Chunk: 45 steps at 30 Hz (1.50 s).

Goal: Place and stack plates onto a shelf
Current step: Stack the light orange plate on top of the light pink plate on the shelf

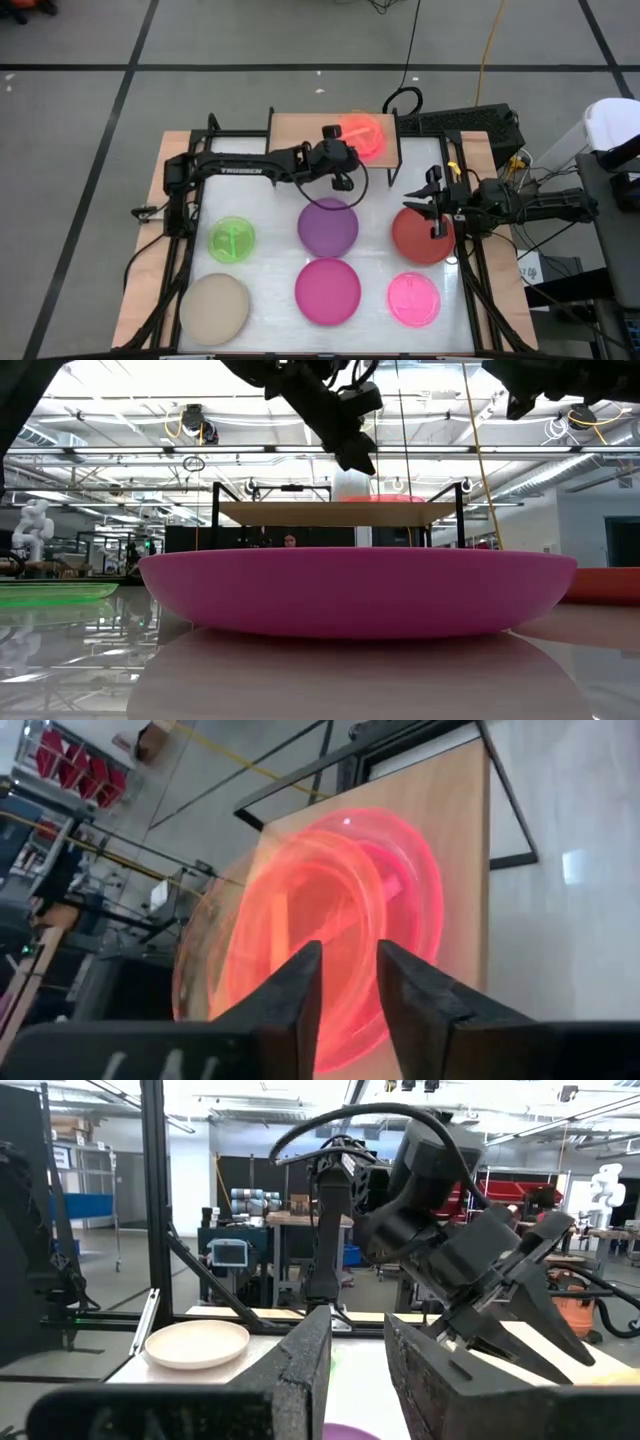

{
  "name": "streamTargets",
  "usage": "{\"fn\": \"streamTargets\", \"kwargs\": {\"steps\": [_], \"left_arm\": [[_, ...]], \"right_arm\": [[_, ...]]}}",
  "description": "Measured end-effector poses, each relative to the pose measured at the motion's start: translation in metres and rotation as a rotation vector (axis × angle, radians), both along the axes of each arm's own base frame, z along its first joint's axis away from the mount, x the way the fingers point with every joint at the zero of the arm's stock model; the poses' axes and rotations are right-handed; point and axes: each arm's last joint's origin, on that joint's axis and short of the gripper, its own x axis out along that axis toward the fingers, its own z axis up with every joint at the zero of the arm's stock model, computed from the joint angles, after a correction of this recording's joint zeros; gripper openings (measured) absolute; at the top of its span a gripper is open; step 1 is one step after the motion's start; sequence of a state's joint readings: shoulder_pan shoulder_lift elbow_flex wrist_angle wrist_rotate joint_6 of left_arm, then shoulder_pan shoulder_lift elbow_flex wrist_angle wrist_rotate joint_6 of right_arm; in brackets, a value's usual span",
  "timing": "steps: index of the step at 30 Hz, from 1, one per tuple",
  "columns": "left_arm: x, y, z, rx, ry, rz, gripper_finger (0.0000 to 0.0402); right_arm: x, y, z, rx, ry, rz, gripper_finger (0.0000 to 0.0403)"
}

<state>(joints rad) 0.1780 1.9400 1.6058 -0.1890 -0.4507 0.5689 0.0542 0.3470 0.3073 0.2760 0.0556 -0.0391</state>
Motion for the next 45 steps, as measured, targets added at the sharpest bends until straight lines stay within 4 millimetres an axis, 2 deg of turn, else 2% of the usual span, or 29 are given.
{"fn": "streamTargets", "kwargs": {"steps": [4,7,9,13,15,17,22,26,31,35,38,45], "left_arm": [[-0.005,-0.009,0.012,0.091,0.021,0.04,0.012],[-0.017,-0.024,0.041,0.161,-0.024,0.081,0.0121],[-0.031,-0.04,0.066,0.148,-0.094,0.073,0.0121],[-0.065,-0.072,0.113,0.003,-0.321,0.023,0.0122],[-0.085,-0.085,0.126,-0.023,-0.372,-0.013,0.0122],[-0.103,-0.095,0.127,-0.036,-0.399,-0.025,0.0122],[-0.147,-0.112,0.097,-0.097,-0.495,-0.011,0.0122],[-0.176,-0.125,0.051,-0.192,-0.678,-0.06,0.0122],[-0.204,-0.131,-0.005,-0.303,-0.949,-0.113,0.0122],[-0.213,-0.126,-0.045,-0.38,-0.982,-0.087,0.0122],[-0.215,-0.123,-0.047,-0.425,-1.033,-0.07,0.0122],[-0.212,-0.124,-0.04,-0.383,-1.03,-0.08,0.0122]], "right_arm": [[0.0,0.0,0.0,-0.001,0.0,-0.002,0.0082],[0.0,0.0,-0.001,0.001,0.015,-0.001,0.0082],[0.0,0.0,-0.003,-0.001,0.035,0.0,0.0082],[0.001,0.0,-0.007,0.0,0.072,0.0,0.0082],[0.001,0.0,-0.008,0.02,0.083,0.003,0.0082],[0.001,0.0,-0.008,0.051,0.087,0.006,0.0082],[0.001,0.0,-0.012,0.106,0.122,0.016,0.0082],[0.002,0.0,-0.014,0.106,0.146,0.011,0.0082],[0.004,0.0,-0.015,0.106,0.153,-0.001,0.0082],[0.008,-0.003,-0.019,0.144,0.186,-0.096,0.0082],[0.012,-0.003,-0.023,0.149,0.217,-0.118,0.0082],[0.022,-0.003,-0.032,0.135,0.298,-0.129,0.0082]]}}
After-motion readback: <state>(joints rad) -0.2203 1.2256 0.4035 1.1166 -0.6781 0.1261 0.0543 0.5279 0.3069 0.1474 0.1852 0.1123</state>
